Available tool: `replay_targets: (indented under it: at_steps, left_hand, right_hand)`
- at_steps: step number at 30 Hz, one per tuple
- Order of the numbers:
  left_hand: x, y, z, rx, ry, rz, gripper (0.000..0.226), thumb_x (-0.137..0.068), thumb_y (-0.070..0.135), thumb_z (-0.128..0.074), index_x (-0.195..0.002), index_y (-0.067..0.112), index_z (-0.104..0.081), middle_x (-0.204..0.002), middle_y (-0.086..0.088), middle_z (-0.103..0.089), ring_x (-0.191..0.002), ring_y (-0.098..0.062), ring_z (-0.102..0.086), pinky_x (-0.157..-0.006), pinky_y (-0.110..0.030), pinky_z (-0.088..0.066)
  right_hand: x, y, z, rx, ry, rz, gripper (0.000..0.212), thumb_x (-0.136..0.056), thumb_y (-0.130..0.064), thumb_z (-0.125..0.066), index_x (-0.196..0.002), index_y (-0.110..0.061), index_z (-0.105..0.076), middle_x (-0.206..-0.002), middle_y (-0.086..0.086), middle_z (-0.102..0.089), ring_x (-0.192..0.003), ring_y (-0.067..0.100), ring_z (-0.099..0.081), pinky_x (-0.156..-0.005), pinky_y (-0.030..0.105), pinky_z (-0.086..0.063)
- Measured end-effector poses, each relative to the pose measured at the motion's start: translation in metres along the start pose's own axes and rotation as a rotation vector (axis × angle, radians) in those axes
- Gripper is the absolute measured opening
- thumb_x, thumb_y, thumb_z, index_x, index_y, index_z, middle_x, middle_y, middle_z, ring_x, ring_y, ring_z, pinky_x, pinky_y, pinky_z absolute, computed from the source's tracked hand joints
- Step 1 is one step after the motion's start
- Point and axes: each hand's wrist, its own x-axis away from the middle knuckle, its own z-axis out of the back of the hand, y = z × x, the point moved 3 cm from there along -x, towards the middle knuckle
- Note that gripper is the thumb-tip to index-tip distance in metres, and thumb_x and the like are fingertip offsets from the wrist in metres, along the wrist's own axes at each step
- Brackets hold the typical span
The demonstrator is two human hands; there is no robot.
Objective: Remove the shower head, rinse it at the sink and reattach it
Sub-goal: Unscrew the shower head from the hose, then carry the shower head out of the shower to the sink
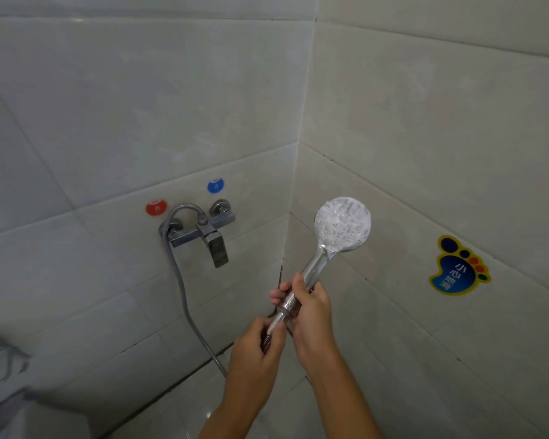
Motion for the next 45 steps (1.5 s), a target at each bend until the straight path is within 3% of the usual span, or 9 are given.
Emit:
replay_targets:
  at_steps: [3, 6, 12, 17, 24, 28, 37, 42, 45]
  left_hand:
    - [-0.001, -0.001, 0.0, -0.019, 0.001, 0.008, 0.023, -0.081, 0.039, -0.069, -0.095, 0.04, -0.051, -0.07, -0.009, -0.061, -0.056, -0.024, -0.055, -0.051, -0.038, -0.044]
    - [-0.002, -0.005, -0.002, -0.049, 0.003, 0.016, 0.024, -0.088, 0.022, -0.066, -0.088, 0.041, -0.051, -0.069, -0.005, -0.06, -0.053, -0.018, -0.052, -0.051, -0.035, -0.043]
    - [0.0, 0.0, -0.003, -0.035, 0.008, 0.026, 0.031, -0.1, 0.027, -0.045, -0.077, 0.022, -0.064, -0.05, 0.014, -0.051, -0.046, -0.004, -0.042, -0.047, -0.018, -0.03]
    - [-0.001, -0.007, -0.001, -0.017, 0.026, 0.041, 0.026, -0.097, 0.032, -0.05, -0.073, 0.025, -0.055, -0.052, 0.008, -0.046, -0.047, -0.004, -0.039, -0.047, -0.03, -0.033]
    - [0.004, -0.03, -0.004, -0.053, 0.027, 0.074, 0.021, -0.096, 0.027, -0.055, -0.076, 0.02, -0.058, -0.057, 0.004, -0.05, -0.05, -0.004, -0.043, -0.048, -0.022, -0.034]
    - [0.011, -0.055, -0.011, -0.068, 0.014, 0.153, 0.022, -0.095, 0.029, -0.057, -0.076, 0.018, -0.058, -0.059, 0.002, -0.052, -0.052, -0.004, -0.044, -0.051, -0.024, -0.037]
    - [0.04, -0.122, -0.028, -0.119, -0.038, 0.385, 0.025, -0.096, 0.03, -0.054, -0.075, 0.016, -0.056, -0.062, 0.005, -0.053, -0.054, -0.002, -0.047, -0.057, -0.024, -0.042]
    - [0.057, -0.164, -0.049, -0.181, -0.123, 0.506, 0.025, -0.098, 0.032, -0.05, -0.08, 0.016, -0.057, -0.064, 0.005, -0.054, -0.058, -0.008, -0.05, -0.058, -0.027, -0.041]
    - [0.061, -0.185, -0.067, -0.267, -0.221, 0.515, 0.031, -0.098, 0.039, -0.048, -0.085, 0.014, -0.06, -0.068, 0.002, -0.059, -0.06, -0.008, -0.052, -0.058, -0.028, -0.04]
  right_hand:
    - [0.0, -0.001, 0.002, 0.001, 0.012, -0.007, 0.015, -0.105, -0.018, -0.05, -0.099, -0.005, -0.055, -0.076, 0.009, -0.065, -0.071, 0.022, -0.068, -0.068, 0.033, -0.057]
    - [-0.002, 0.0, 0.004, 0.004, 0.01, 0.0, 0.014, -0.105, -0.018, -0.05, -0.101, -0.006, -0.056, -0.077, 0.009, -0.065, -0.072, 0.023, -0.069, -0.071, 0.034, -0.056]
    - [-0.007, 0.001, 0.006, -0.007, 0.037, 0.013, 0.015, -0.104, -0.016, -0.05, -0.095, -0.006, -0.054, -0.076, 0.01, -0.064, -0.069, 0.023, -0.069, -0.068, 0.034, -0.055]
    - [-0.009, 0.001, 0.01, -0.024, 0.026, 0.014, 0.013, -0.104, -0.015, -0.05, -0.098, -0.005, -0.055, -0.077, 0.011, -0.064, -0.071, 0.024, -0.069, -0.069, 0.034, -0.055]
    - [-0.011, 0.018, 0.03, 0.102, 0.036, -0.09, 0.009, -0.097, 0.0, -0.057, -0.101, -0.007, -0.06, -0.078, 0.007, -0.071, -0.08, 0.021, -0.069, -0.076, 0.035, -0.055]
    - [-0.012, 0.035, 0.047, 0.209, 0.109, -0.1, 0.025, -0.094, 0.006, -0.057, -0.111, -0.012, -0.06, -0.076, 0.003, -0.061, -0.061, 0.014, -0.059, -0.058, 0.026, -0.051]
    - [-0.008, 0.111, 0.119, 0.131, 0.181, -0.416, 0.018, -0.104, -0.019, -0.05, -0.089, -0.01, -0.05, -0.062, 0.003, -0.053, -0.049, 0.015, -0.048, -0.05, 0.03, -0.04]
    - [0.003, 0.15, 0.17, 0.135, 0.172, -0.543, 0.019, -0.101, -0.01, -0.054, -0.086, -0.002, -0.063, -0.067, 0.006, -0.067, -0.066, 0.022, -0.063, -0.079, 0.041, -0.054]
    - [0.0, 0.173, 0.199, 0.204, 0.225, -0.579, 0.017, -0.1, -0.007, -0.056, -0.085, -0.003, -0.062, -0.066, 0.007, -0.06, -0.056, 0.017, -0.055, -0.063, 0.034, -0.05]
